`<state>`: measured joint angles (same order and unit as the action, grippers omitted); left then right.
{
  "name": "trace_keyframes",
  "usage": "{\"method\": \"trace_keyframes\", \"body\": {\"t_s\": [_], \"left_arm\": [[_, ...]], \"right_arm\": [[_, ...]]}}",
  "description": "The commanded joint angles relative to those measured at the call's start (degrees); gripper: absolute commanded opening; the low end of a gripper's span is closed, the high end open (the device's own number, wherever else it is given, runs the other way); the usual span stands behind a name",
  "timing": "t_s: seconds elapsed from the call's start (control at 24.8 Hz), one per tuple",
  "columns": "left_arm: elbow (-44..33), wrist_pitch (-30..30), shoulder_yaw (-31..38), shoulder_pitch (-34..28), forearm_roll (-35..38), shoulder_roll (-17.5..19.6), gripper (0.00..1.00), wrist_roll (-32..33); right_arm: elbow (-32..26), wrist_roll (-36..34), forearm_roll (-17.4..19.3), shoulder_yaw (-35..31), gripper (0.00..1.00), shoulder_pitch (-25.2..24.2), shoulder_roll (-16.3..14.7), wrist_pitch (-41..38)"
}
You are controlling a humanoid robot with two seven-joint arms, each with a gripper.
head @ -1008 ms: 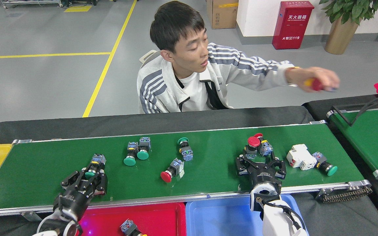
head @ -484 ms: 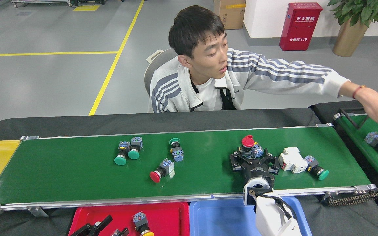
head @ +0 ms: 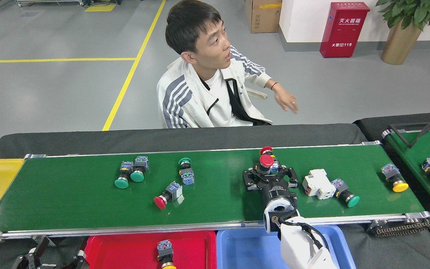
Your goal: Pick switch part from conveyor to tray
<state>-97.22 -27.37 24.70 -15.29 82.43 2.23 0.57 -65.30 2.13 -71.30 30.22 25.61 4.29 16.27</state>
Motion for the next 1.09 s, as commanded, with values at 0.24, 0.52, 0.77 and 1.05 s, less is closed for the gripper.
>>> {"method": "trace_keyframes", "body": {"t_s": [0.24,0.52,0.77,1.05], "left_arm": [[18.91,0.74,-0.17,20.04,9.15,3.84,1.0,-0.48],[29.37,0.65,-5.45,27.33,11.79,7.09,1.0,-0.48],[33.85,0.65,-5.54,30.32,11.7,7.53,1.0,-0.48],[41.23,1.97,-5.54,35.77,11.79,8.76,1.0,-0.48]], "right_arm": [[-13.1,-0.72,-1.65,18.82,0.28,-3.02,0.46,-18.46],[-12.83,-1.16,-1.83,27.79,0.98,-3.28,0.54,-20.92],[-13.36,-1.42,-1.48,21.64,0.98,-5.66,0.46,-19.69],[-20.22,-7.31,-1.83,4.76,0.98,-18.84,-1.48,4.12]]}}
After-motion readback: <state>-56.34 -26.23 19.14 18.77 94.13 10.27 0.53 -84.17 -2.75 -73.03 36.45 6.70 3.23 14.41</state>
